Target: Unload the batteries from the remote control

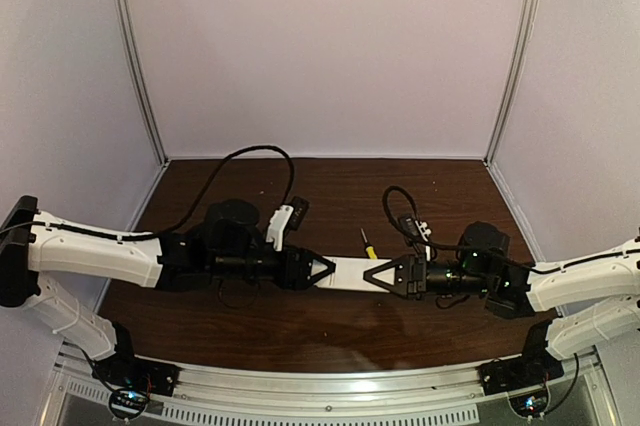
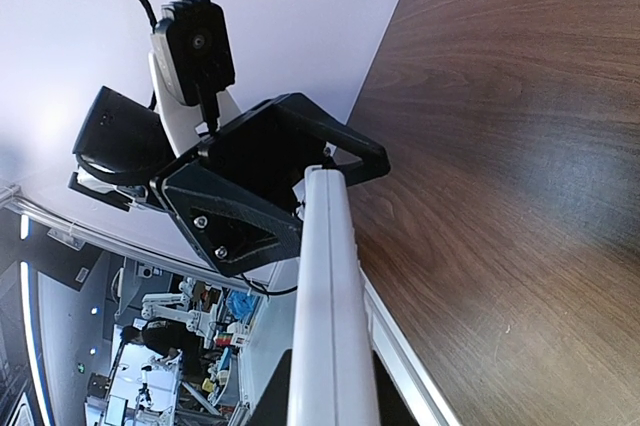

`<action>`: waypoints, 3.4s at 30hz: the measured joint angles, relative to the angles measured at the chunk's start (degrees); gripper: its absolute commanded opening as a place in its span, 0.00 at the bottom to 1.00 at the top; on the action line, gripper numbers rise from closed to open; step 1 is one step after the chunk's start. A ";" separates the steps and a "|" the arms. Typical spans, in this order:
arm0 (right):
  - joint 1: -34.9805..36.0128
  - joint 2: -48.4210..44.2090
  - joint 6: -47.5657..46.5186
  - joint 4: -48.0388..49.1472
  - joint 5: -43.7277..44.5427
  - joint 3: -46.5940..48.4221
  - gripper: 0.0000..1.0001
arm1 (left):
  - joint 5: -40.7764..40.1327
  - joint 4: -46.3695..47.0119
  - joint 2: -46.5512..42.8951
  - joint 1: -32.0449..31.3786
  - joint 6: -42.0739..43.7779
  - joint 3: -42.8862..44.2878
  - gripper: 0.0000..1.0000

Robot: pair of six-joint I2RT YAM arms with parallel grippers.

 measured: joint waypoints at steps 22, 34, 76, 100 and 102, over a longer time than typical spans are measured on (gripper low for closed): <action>0.15 1.51 0.00 1.90 -0.17 0.00 0.00 | 3.15 0.37 -1.88 -0.31 0.26 -2.01 0.61; 0.15 1.49 -0.02 2.12 -0.17 0.00 0.00 | 3.15 0.90 -1.88 -0.31 0.48 -2.36 0.50; 0.15 1.46 -0.28 1.42 0.50 0.00 0.00 | 0.09 -0.44 -5.53 -0.57 0.66 -3.69 0.21; 0.15 5.75 -1.55 2.19 1.77 0.00 0.00 | 2.73 0.13 -7.80 -0.57 0.61 -5.81 0.00; 0.15 6.05 -1.77 2.40 1.88 0.00 0.00 | 2.84 0.22 -8.28 -0.57 0.61 -6.14 0.00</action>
